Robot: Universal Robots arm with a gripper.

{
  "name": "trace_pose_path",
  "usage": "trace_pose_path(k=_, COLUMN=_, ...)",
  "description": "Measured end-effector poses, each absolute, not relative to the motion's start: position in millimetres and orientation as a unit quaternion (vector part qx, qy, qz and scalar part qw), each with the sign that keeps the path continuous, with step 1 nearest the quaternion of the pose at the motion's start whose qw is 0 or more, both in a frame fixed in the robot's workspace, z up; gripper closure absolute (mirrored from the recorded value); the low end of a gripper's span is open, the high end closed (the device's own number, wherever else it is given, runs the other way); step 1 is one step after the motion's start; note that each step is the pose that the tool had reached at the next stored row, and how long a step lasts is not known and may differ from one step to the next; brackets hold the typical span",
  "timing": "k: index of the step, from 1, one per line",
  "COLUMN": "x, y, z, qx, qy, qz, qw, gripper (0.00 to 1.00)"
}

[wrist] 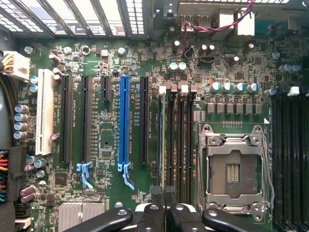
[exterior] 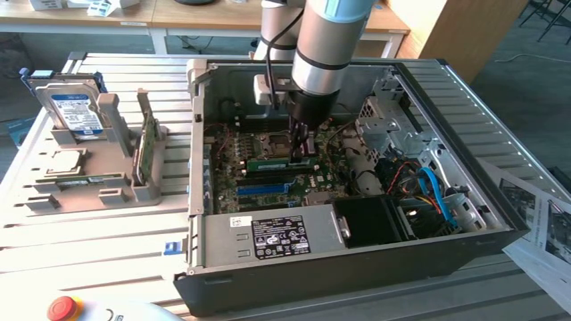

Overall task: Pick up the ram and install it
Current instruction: 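Insert the ram into the slot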

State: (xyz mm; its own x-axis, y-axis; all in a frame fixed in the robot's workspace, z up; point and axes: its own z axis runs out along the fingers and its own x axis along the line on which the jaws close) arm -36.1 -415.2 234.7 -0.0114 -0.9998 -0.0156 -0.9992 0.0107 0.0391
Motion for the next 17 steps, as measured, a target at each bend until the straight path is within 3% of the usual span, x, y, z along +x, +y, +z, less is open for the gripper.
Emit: trace_pose_path(k=17, x=-36.1, y=-415.1, z=231.1, qx=0.703, qy=-0.711, qz=-0.02, qw=0.008, gripper=0.88)
